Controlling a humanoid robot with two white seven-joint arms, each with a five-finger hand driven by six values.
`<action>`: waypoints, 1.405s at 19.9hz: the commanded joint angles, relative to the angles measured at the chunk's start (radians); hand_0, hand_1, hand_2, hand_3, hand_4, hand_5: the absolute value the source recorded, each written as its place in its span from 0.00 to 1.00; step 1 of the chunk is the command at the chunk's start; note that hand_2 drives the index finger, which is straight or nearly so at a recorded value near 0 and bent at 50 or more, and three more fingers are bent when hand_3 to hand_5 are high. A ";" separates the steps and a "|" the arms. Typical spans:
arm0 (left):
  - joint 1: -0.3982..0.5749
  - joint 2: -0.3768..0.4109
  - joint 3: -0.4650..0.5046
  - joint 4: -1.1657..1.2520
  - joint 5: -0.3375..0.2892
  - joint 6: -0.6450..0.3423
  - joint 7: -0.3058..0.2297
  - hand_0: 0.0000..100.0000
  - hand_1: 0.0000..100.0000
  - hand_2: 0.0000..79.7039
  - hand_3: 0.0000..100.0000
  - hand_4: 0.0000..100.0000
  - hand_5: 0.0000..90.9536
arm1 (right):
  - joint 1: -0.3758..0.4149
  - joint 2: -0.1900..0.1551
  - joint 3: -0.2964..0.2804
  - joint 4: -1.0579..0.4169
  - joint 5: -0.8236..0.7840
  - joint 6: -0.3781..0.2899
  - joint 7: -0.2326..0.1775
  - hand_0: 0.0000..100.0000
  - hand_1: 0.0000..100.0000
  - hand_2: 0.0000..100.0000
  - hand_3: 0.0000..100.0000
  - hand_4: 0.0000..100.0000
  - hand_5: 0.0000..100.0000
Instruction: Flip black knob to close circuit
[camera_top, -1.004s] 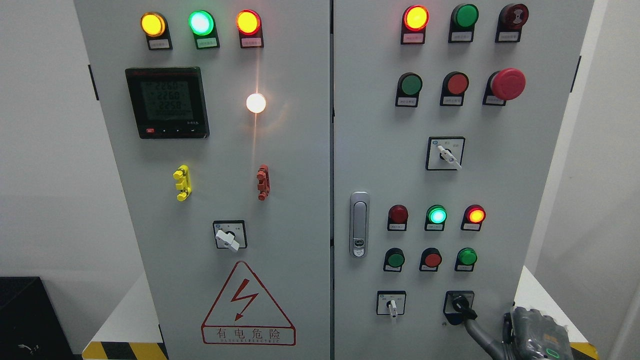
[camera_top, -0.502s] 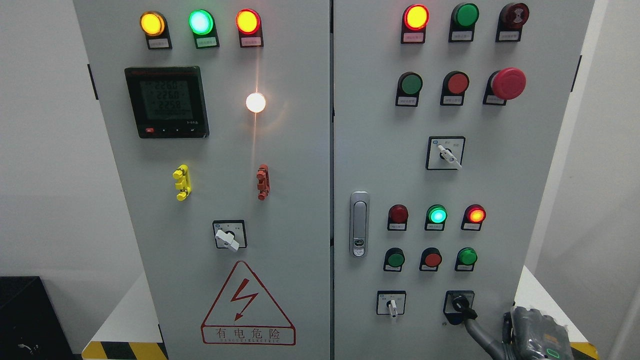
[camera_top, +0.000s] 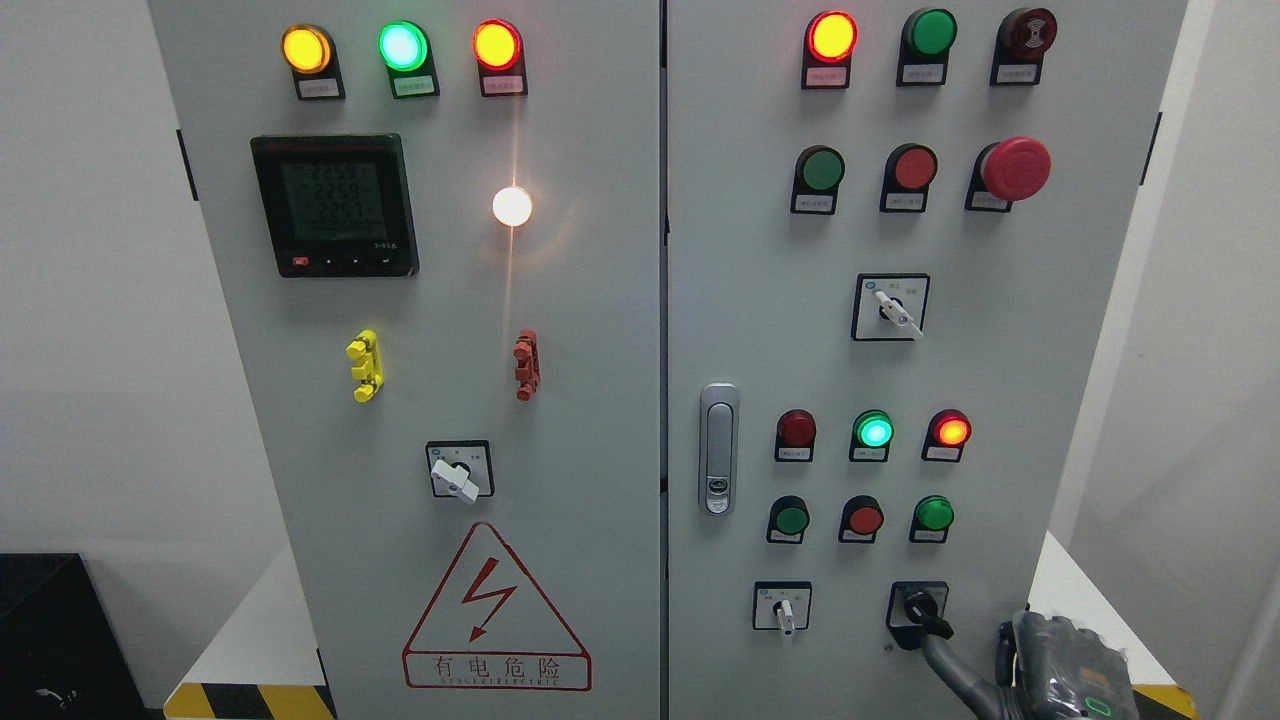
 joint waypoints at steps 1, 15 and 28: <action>0.021 0.001 0.000 -0.023 0.000 0.000 0.000 0.12 0.56 0.00 0.00 0.00 0.00 | 0.011 0.001 0.032 -0.017 -0.001 0.001 0.001 0.00 0.00 0.89 1.00 0.91 0.97; 0.021 0.001 0.000 -0.023 0.000 0.000 0.000 0.12 0.56 0.00 0.00 0.00 0.00 | 0.022 -0.002 0.081 -0.011 -0.001 0.006 -0.010 0.00 0.00 0.89 1.00 0.91 0.97; 0.021 0.000 0.000 -0.023 0.000 0.000 0.000 0.12 0.56 0.00 0.00 0.00 0.00 | 0.059 -0.003 0.126 -0.080 -0.002 0.021 -0.013 0.00 0.00 0.89 1.00 0.91 0.97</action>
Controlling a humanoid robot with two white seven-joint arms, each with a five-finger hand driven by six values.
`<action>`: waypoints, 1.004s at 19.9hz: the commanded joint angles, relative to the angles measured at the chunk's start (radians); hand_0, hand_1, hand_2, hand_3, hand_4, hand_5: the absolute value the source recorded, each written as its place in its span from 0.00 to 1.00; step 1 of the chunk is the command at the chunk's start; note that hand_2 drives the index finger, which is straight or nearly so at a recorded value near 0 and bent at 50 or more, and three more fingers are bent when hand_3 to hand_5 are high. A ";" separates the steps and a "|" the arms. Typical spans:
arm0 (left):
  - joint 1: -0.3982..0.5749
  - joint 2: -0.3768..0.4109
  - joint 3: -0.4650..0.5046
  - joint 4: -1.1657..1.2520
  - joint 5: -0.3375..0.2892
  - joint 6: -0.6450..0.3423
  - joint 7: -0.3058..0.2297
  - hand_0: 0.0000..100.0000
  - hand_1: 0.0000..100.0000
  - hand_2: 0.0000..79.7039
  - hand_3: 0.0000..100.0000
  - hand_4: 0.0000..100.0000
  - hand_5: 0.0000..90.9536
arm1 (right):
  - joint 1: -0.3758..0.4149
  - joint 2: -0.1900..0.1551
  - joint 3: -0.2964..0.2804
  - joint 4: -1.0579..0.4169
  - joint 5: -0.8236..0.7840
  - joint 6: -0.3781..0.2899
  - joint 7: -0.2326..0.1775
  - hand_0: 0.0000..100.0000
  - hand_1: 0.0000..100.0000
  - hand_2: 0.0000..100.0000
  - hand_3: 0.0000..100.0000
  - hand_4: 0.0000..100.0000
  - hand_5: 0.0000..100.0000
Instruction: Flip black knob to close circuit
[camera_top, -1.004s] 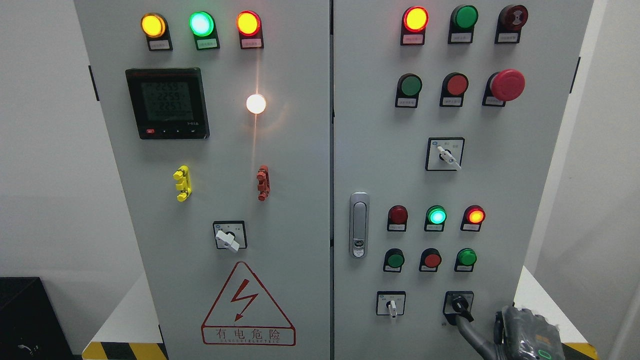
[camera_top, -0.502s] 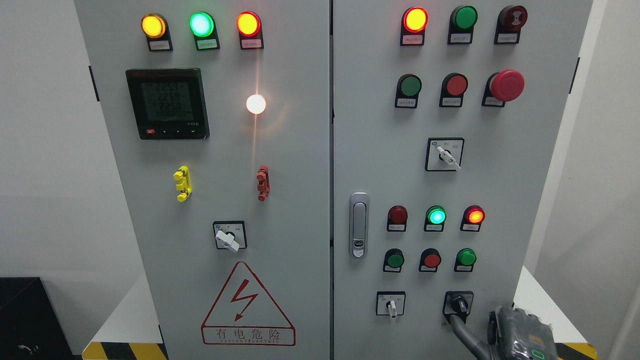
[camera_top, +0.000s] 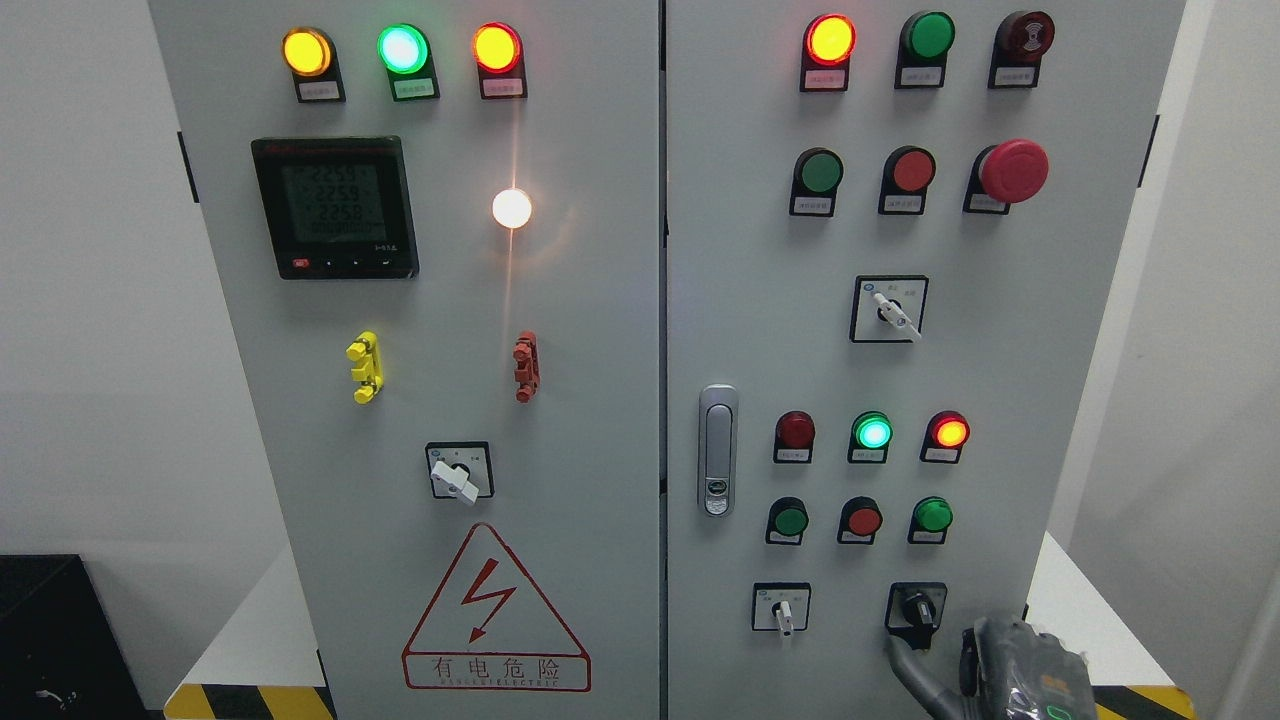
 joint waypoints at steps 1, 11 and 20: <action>0.022 -0.001 0.000 -0.023 0.000 0.000 0.000 0.12 0.56 0.00 0.00 0.00 0.00 | 0.025 0.000 0.033 -0.062 0.000 0.001 0.000 0.00 0.00 0.89 1.00 0.91 0.97; 0.022 0.001 0.000 -0.023 0.000 0.000 0.000 0.12 0.56 0.00 0.00 0.00 0.00 | 0.175 0.029 0.025 -0.252 -0.181 0.001 -0.063 0.00 0.00 0.80 0.98 0.87 0.92; 0.022 -0.001 0.000 -0.023 0.000 0.000 0.000 0.12 0.56 0.00 0.00 0.00 0.00 | 0.318 0.077 0.026 -0.359 -0.710 -0.010 -0.199 0.00 0.02 0.49 0.77 0.72 0.60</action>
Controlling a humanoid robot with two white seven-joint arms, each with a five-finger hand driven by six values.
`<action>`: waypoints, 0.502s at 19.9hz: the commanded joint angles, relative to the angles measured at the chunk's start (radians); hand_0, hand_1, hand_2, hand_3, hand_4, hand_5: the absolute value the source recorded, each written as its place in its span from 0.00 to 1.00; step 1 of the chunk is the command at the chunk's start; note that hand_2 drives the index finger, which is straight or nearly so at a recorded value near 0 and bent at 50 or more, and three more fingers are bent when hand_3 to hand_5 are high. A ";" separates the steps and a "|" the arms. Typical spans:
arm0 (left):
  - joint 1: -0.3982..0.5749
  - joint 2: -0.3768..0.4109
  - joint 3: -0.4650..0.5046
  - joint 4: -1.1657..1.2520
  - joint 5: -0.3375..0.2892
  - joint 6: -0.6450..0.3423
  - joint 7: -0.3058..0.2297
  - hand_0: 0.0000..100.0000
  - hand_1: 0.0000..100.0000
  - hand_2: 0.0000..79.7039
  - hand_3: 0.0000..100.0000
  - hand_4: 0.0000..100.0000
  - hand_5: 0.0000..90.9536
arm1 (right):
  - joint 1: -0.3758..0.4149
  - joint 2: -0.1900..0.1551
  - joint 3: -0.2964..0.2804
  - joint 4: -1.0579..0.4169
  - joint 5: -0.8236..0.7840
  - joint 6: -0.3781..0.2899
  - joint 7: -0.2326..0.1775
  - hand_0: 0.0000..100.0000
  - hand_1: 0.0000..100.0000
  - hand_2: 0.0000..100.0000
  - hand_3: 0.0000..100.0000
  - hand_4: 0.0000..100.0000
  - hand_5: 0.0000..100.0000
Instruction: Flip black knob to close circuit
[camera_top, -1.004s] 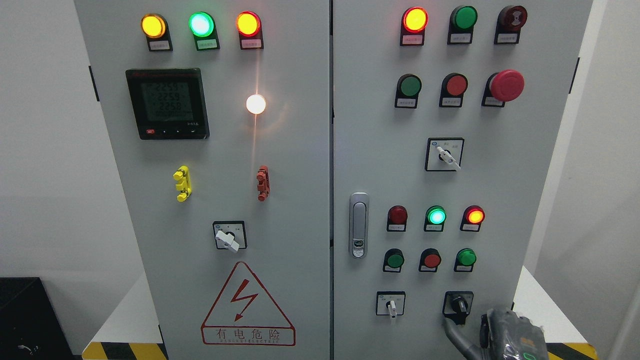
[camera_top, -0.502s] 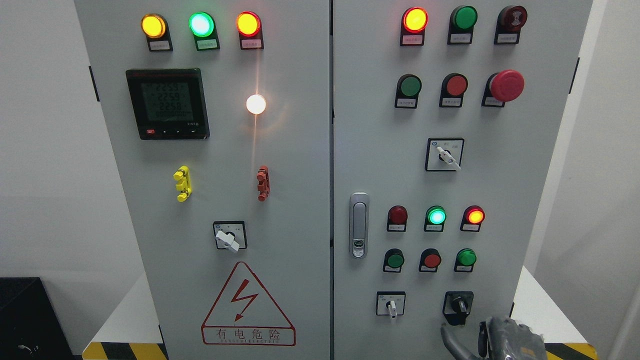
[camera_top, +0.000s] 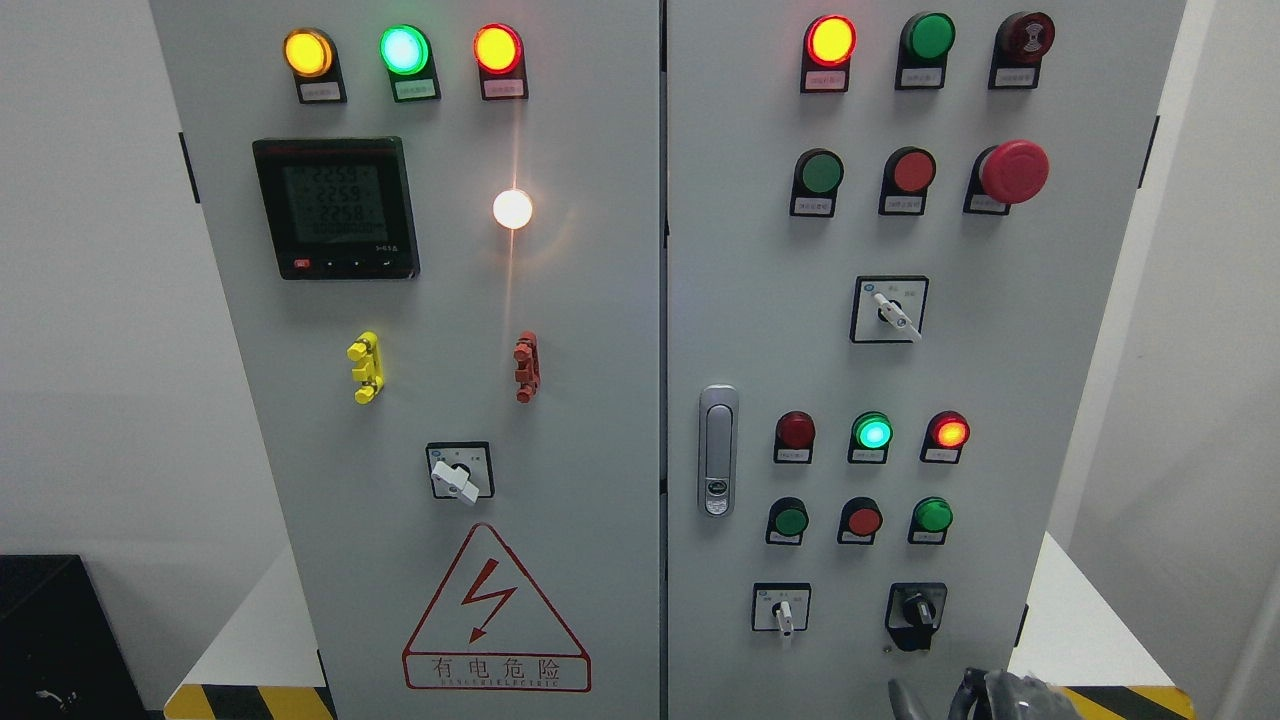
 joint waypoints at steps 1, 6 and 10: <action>0.021 0.000 0.000 -0.023 0.000 0.000 0.000 0.12 0.56 0.00 0.00 0.00 0.00 | 0.087 0.036 0.005 -0.139 -0.390 -0.004 -0.071 0.00 0.02 0.45 0.73 0.68 0.57; 0.021 0.000 0.000 -0.023 0.000 0.000 0.000 0.12 0.56 0.00 0.00 0.00 0.00 | 0.142 0.035 0.005 -0.153 -0.689 -0.009 -0.163 0.00 0.02 0.33 0.56 0.56 0.48; 0.021 0.000 0.000 -0.023 0.000 0.000 0.000 0.12 0.56 0.00 0.00 0.00 0.00 | 0.196 0.033 0.005 -0.153 -0.903 -0.093 -0.192 0.00 0.01 0.24 0.41 0.40 0.37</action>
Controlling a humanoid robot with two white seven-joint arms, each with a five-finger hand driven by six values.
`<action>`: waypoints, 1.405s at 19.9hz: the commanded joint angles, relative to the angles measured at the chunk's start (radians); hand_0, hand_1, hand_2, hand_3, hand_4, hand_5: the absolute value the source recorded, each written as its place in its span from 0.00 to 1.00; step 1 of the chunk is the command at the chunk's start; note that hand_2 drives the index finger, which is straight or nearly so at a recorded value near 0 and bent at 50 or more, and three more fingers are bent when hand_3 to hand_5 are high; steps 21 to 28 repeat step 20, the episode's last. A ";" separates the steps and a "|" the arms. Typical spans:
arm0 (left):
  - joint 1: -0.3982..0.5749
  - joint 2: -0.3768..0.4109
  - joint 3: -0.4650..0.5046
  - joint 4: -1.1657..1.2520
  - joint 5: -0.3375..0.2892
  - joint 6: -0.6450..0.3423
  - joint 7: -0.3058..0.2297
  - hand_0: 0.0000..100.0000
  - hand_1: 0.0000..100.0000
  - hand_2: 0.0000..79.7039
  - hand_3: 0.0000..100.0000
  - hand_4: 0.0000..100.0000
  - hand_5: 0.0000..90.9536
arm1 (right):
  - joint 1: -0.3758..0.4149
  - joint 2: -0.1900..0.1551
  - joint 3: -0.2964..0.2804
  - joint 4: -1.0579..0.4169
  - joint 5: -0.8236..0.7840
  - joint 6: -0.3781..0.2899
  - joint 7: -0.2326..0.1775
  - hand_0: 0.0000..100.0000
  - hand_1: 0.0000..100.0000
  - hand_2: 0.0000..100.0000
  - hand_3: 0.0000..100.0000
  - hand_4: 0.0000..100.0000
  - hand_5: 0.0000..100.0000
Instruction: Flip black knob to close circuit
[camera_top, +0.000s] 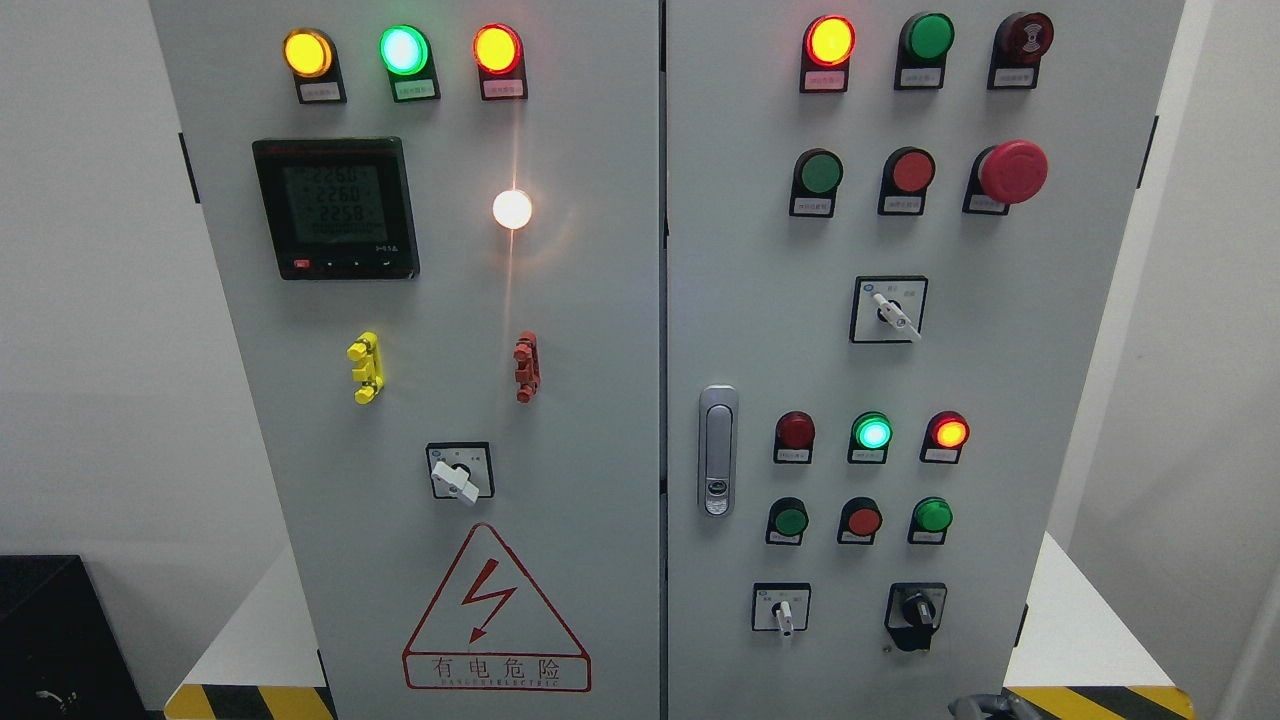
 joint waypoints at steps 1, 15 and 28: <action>0.021 0.000 0.000 -0.023 0.000 0.000 0.000 0.12 0.56 0.00 0.00 0.00 0.00 | 0.093 0.011 0.002 -0.064 -0.328 -0.079 -0.016 0.00 0.01 0.23 0.39 0.38 0.35; 0.021 0.000 0.000 -0.023 0.000 0.000 0.000 0.12 0.56 0.00 0.00 0.00 0.00 | 0.170 0.005 -0.001 -0.032 -0.473 -0.239 0.125 0.00 0.00 0.00 0.08 0.06 0.00; 0.021 0.000 0.000 -0.023 0.000 0.000 0.000 0.12 0.56 0.00 0.00 0.00 0.00 | 0.172 0.005 -0.001 -0.031 -0.485 -0.249 0.145 0.00 0.00 0.00 0.04 0.02 0.00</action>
